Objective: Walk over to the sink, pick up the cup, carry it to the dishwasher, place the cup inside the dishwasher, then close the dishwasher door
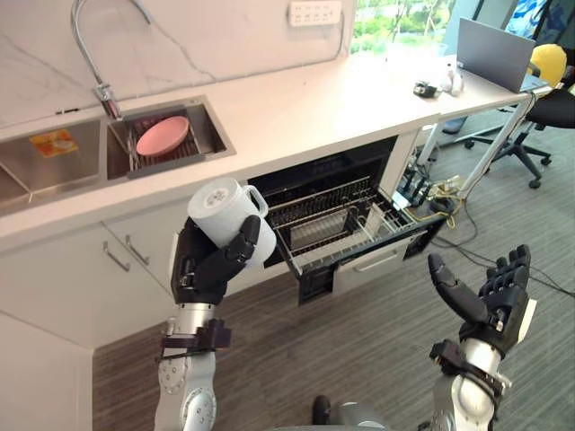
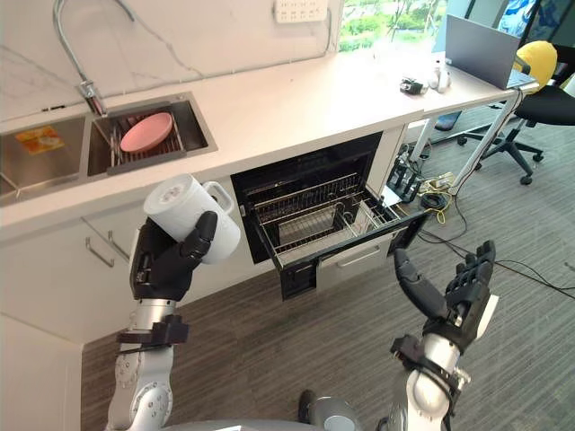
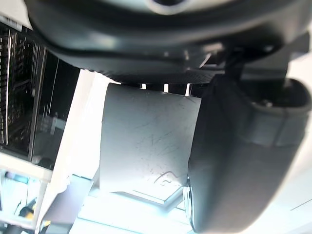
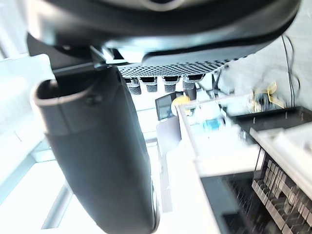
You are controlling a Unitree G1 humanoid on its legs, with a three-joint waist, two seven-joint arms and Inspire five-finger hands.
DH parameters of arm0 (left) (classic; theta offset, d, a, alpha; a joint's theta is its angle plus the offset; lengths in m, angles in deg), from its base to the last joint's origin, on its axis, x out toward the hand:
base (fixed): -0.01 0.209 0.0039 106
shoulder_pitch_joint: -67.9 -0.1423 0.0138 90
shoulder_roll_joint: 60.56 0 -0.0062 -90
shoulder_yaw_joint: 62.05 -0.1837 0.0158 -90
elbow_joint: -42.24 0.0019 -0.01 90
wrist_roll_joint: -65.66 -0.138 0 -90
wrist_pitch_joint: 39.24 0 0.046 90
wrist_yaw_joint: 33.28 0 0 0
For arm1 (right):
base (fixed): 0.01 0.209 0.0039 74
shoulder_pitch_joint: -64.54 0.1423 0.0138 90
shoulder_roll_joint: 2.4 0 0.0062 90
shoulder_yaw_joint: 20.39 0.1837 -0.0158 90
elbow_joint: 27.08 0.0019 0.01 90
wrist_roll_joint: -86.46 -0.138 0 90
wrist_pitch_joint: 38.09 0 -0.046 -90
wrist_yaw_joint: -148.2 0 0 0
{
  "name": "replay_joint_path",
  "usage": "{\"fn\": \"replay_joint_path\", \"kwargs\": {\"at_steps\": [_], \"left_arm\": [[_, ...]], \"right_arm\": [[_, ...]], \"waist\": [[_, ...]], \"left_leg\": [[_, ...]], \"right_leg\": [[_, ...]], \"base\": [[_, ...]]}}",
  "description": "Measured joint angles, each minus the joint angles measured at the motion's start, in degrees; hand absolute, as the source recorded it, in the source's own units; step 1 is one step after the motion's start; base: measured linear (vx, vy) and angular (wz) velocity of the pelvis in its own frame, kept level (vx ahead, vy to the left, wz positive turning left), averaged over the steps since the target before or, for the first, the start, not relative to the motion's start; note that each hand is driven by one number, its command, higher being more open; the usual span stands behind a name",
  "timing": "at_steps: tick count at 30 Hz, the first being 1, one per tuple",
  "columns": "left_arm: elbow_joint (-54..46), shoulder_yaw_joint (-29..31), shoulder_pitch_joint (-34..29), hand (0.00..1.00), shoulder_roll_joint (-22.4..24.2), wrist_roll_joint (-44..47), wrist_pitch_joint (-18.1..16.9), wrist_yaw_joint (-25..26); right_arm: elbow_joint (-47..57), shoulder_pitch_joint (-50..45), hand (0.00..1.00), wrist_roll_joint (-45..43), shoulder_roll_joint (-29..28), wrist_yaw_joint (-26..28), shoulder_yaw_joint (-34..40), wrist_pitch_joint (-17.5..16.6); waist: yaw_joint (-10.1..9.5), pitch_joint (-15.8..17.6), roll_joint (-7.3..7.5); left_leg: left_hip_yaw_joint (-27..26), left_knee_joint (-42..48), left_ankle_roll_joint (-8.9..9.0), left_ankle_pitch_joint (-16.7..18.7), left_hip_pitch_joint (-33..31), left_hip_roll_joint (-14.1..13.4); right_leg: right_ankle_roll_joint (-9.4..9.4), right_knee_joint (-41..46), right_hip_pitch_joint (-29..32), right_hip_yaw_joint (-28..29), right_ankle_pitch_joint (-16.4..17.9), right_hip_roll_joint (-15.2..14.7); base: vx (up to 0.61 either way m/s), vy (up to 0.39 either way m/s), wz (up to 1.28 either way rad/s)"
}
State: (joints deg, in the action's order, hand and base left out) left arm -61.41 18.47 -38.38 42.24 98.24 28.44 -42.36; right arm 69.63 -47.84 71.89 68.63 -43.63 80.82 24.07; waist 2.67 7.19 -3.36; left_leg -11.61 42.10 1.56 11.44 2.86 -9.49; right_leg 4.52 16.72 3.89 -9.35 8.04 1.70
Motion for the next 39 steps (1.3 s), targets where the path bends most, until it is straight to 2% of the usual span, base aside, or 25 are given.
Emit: {"fn": "replay_joint_path", "kwargs": {"at_steps": [1, 2, 3, 4, 5, 6, 7, 8, 9, 10, 11, 12, 15, 17, 22, 26, 31, 35, 39], "left_arm": [[-0.8, -1.4, -1.5, 0.00, 0.5, 0.0, -0.4, -0.3], [-2.3, -2.9, -3.1, 0.00, 0.7, -0.2, -0.5, -1.2], [-2.6, -3.4, -3.6, 0.00, 0.8, -0.6, -0.8, -1.8], [-2.7, -3.6, -4.3, 0.00, 1.0, -1.4, -1.4, -3.0], [-2.6, -3.3, -4.8, 0.00, 1.0, -1.4, -1.9, -3.4], [-2.6, -3.3, -4.9, 0.00, 1.0, -1.4, -2.0, -3.4], [-2.5, -3.3, -5.2, 0.00, 1.2, -1.5, -2.1, -3.3], [-2.4, -3.3, -5.6, 0.00, 1.3, -1.5, -2.4, -3.2], [-2.4, -3.3, -5.7, 0.00, 1.2, -1.5, -2.5, -3.0], [-2.4, -3.4, -5.8, 0.00, 1.2, -1.6, -2.8, -2.4], [-2.4, -3.4, -6.1, 0.00, 1.3, -2.0, -3.4, -1.4], [-1.6, -3.3, -6.1, 0.00, 0.8, -2.3, -4.2, 0.1], [-0.8, -3.3, -4.6, 0.00, -1.3, -4.4, -4.7, 4.8], [0.6, -3.3, -3.0, 0.00, -1.2, -5.7, -4.7, 7.3], [1.8, -3.6, 0.1, 0.00, -1.2, -11.5, -4.5, 13.3], [6.9, -6.0, 4.3, 0.00, -1.4, -17.5, -3.5, 16.7], [7.9, -9.9, 6.6, 0.00, -1.4, -18.1, -0.8, 17.9], [7.9, -10.3, 7.2, 0.00, -1.4, -23.4, -0.8, 20.8], [7.8, -12.3, 8.3, 0.00, -1.5, -28.8, -0.4, 23.4]], "right_arm": [[2.6, -1.0, 1.00, -0.2, 0.3, 1.5, -1.4, 0.0], [5.3, -1.1, 1.00, -0.2, 0.4, 3.0, -3.1, -0.2], [6.5, -1.1, 1.00, -0.2, 0.4, 3.6, -3.7, -0.6], [8.1, -0.6, 1.00, -0.7, 0.9, 5.3, -4.7, -1.9], [8.7, 0.2, 1.00, -1.4, 1.6, 6.9, -5.5, -2.9], [8.7, 0.6, 1.00, -1.8, 1.9, 7.6, -5.6, -3.0], [8.6, 1.2, 1.00, -3.6, 2.3, 9.2, -5.8, -2.9], [8.3, 2.0, 1.00, -4.8, 2.8, 10.0, -5.8, -2.9], [8.1, 2.2, 1.00, -5.1, 3.0, 10.4, -5.8, -2.9], [7.7, 2.3, 1.00, -5.9, 3.5, 11.2, -5.8, -2.6], [7.3, 2.3, 1.00, -6.6, 4.2, 12.7, -5.9, -1.7], [5.5, 2.6, 1.00, -6.6, 3.7, 13.3, -6.6, -1.1], [5.5, 2.7, 1.00, -7.2, 3.0, 16.2, -7.5, 1.3], [5.6, 3.3, 1.00, -9.4, 2.9, 17.4, -7.5, 2.6], [7.3, 3.6, 1.00, -14.7, 2.2, 20.8, -8.0, 6.4], [9.3, 4.7, 1.00, -17.4, 2.5, 23.0, -9.6, 7.4], [12.0, 6.6, 1.00, -17.3, 2.8, 22.8, -12.3, 9.5], [12.7, 6.7, 1.00, -16.9, 3.1, 22.7, -14.6, 11.7], [12.7, 6.7, 1.00, -16.6, 5.0, 22.1, -17.1, 15.4]], "waist": [[-0.26, 0.0, -0.19], [-0.43, -0.2, -0.39], [-0.61, -0.3, -0.21], [-1.65, -0.5, -0.12], [-2.40, -0.6, 0.19], [-2.52, -0.7, 0.39], [-2.85, -0.8, 0.59], [-3.25, -0.9, 0.66], [-3.31, -0.9, 0.65], [-3.40, -1.1, 0.36], [-3.69, -1.8, -0.73], [-3.28, -2.2, 0.46], [-2.90, -3.3, 3.88], [-2.45, -3.4, 4.17], [-1.93, -3.4, 4.23], [-1.73, -3.4, 4.22], [-1.59, -3.4, 4.22], [-1.60, -3.5, 4.22], [-1.67, -3.6, 4.07]], "left_leg": [[-0.1, 8.6, 0.58, -1.5, -4.0, -2.1], [-0.2, 13.6, 0.09, -0.2, -7.9, -4.0], [-0.3, 13.8, -0.07, 1.0, -9.1, -4.5], [-0.3, 10.0, -0.50, 3.4, -10.7, -4.8], [0.0, 2.1, -0.61, 4.5, -11.0, -4.1], [0.2, -2.7, -0.57, 4.4, -11.0, -3.5], [1.2, -11.7, 0.01, 4.1, -10.8, -1.9], [3.5, -20.0, 0.58, 2.5, -10.5, 0.4], [4.7, -24.0, 0.54, 0.8, -10.1, 1.4], [6.1, -29.1, 0.60, -3.1, -9.5, 2.3], [6.6, -32.3, 2.26, -12.4, -8.7, 2.2], [5.3, -33.0, 2.84, -11.6, -7.2, 3.3], [3.2, -37.0, 1.05, -12.0, -5.6, 6.7], [3.2, -38.2, 0.34, -12.0, -4.3, 8.0], [3.6, -40.8, -0.46, -12.7, -2.7, 9.2], [3.4, -44.2, -0.78, -14.6, -1.9, 9.3], [3.1, -47.1, -1.07, -16.5, -1.6, 9.5], [3.0, -47.3, -1.20, -16.5, -1.7, 9.6], [3.0, -47.4, -1.20, -17.1, -2.3, 9.6]], "right_leg": [[-0.16, 0.0, -1.1, 0.3, 1.1, 0.4], [-0.06, 0.0, -2.4, 0.7, 2.0, 0.5], [0.17, -0.2, -2.9, 1.1, 2.2, 0.4], [0.18, -0.8, -3.9, 2.3, 2.5, 0.0], [-0.27, -1.6, -4.8, 3.5, 2.5, -0.8], [-1.06, -1.9, -5.1, 3.9, 2.2, -1.4], [-1.89, -2.3, -6.0, 4.7, 1.9, -2.6], [-2.62, -2.8, -6.1, 5.9, 1.8, -4.0], [-3.10, -3.0, -6.2, 6.4, 1.8, -4.6], [-4.45, -3.3, -6.4, 7.4, 2.0, -5.1], [-6.32, -4.1, -6.9, 8.9, 2.8, -4.8], [-7.63, -4.8, -7.7, 9.7, 3.0, -6.5], [-9.67, -7.5, -8.1, 10.1, 2.4, -9.9], [-10.74, -8.8, -9.5, 9.1, 1.7, -11.1], [-11.93, -10.3, -11.0, 7.5, 1.0, -12.0], [-12.44, -11.7, -10.6, 7.3, -0.3, -11.9], [-12.92, -12.0, -9.6, 7.3, -1.5, -11.9], [-13.02, -12.1, -9.5, 7.1, -1.8, -11.9], [-12.97, -12.2, -8.7, 6.7, -1.9, -11.9]], "base": [[0.24, -0.002, -0.13], [0.20, 0.008, -0.17], [0.22, 0.002, -0.29], [0.23, 0.020, -0.44], [0.25, 0.041, -0.44], [0.27, 0.090, -0.34], [0.36, 0.185, -0.28], [0.36, 0.209, -0.33], [0.31, 0.208, -0.38], [0.24, 0.201, -0.50], [0.30, 0.264, -0.58], [0.27, 0.250, -0.54], [0.19, 0.202, -0.21], [0.11, 0.117, 0.07], [0.05, 0.040, 0.06], [-0.03, 0.008, -0.03], [-0.04, 0.026, -0.04], [-0.06, 0.021, -0.01], [-0.06, 0.001, 0.00]]}}
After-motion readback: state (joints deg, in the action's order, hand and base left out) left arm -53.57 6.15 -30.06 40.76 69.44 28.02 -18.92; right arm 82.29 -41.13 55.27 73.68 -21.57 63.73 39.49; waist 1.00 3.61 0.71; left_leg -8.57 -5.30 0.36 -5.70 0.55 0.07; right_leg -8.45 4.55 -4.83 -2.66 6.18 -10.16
